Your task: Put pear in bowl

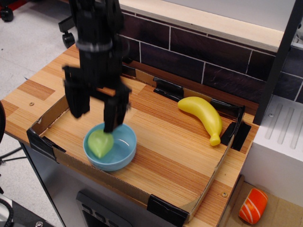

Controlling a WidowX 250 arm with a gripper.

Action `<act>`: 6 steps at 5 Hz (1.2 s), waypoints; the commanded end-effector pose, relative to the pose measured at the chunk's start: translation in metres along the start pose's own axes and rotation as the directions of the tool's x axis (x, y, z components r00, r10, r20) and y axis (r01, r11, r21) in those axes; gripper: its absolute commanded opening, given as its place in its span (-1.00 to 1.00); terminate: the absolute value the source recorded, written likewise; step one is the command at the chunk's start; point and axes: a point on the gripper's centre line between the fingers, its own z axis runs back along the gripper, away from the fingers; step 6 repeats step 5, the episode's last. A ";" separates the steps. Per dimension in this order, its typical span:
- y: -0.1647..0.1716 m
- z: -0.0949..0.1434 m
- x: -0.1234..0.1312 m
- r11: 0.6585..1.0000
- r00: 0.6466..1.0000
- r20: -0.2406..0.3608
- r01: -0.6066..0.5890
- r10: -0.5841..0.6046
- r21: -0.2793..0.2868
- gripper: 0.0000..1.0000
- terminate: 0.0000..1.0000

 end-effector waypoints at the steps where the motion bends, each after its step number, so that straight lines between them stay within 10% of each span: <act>1: 0.008 0.067 0.013 0.996 0.995 0.078 -0.054 0.060 -0.073 1.00 -1.00; 4: 0.012 0.082 0.020 0.997 0.992 0.095 -0.075 0.078 -0.027 1.00 -1.00; 5: 0.012 0.082 0.020 0.997 0.992 0.095 -0.075 0.078 -0.027 1.00 1.00; 6: 0.012 0.082 0.020 0.997 0.992 0.095 -0.075 0.078 -0.027 1.00 1.00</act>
